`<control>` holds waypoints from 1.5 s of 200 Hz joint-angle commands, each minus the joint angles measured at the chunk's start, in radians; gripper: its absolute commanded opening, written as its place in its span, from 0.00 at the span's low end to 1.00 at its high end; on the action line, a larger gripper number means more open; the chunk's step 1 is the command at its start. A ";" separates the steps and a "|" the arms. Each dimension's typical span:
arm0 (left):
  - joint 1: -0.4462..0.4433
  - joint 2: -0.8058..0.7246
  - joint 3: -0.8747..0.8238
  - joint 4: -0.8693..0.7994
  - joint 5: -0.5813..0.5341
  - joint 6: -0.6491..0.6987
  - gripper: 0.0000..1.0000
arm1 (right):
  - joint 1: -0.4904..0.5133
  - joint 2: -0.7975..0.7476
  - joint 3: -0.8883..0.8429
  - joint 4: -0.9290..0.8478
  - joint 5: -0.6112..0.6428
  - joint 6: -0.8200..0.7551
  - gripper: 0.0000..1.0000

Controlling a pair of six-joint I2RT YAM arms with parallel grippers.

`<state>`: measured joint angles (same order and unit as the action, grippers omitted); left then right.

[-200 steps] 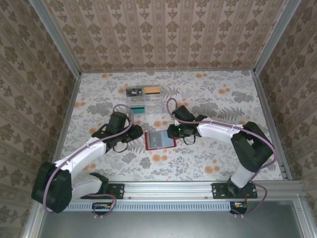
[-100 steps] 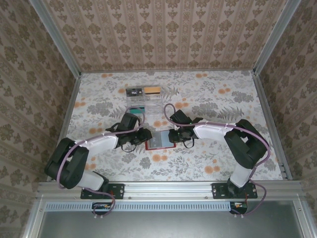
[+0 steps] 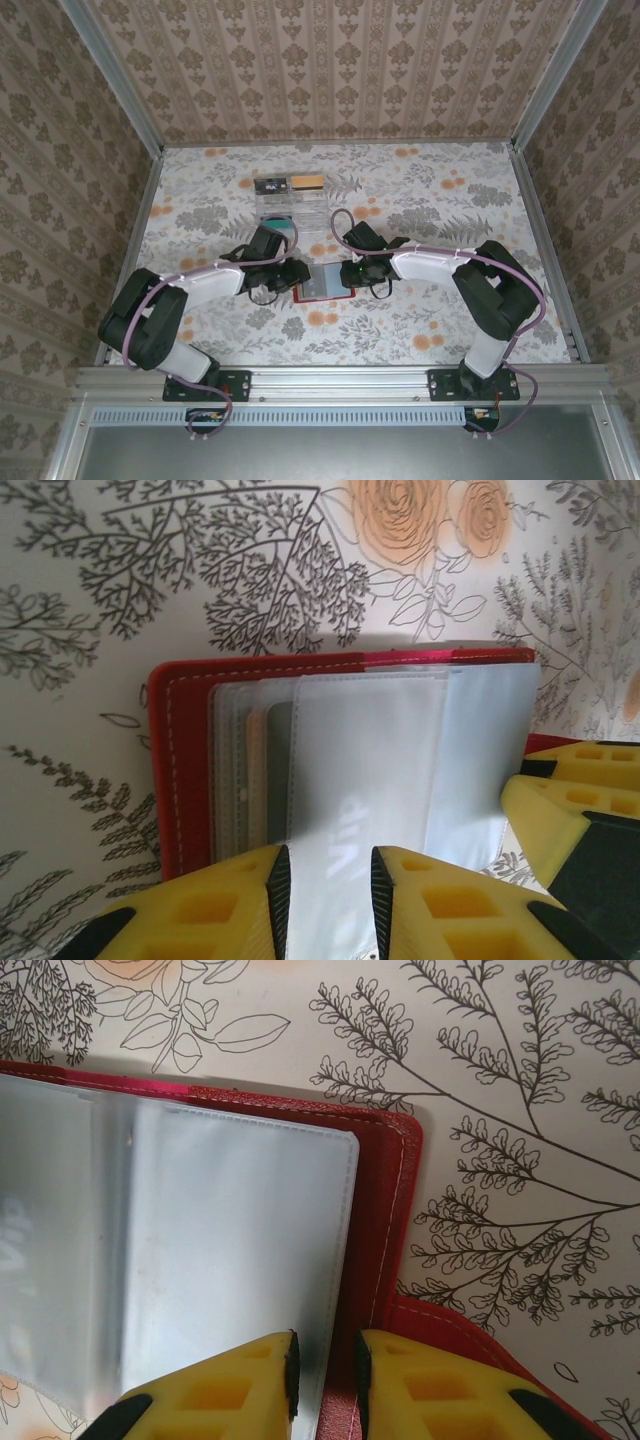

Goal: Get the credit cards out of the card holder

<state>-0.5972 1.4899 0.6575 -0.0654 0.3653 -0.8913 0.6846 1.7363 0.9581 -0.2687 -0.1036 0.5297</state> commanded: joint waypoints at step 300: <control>-0.042 0.034 0.071 -0.067 0.008 0.069 0.37 | 0.012 0.031 -0.018 -0.011 0.008 0.011 0.26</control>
<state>-0.6346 1.5333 0.7094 -0.0948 0.3931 -0.8410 0.6857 1.7412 0.9581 -0.2657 -0.1036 0.5301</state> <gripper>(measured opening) 0.377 0.259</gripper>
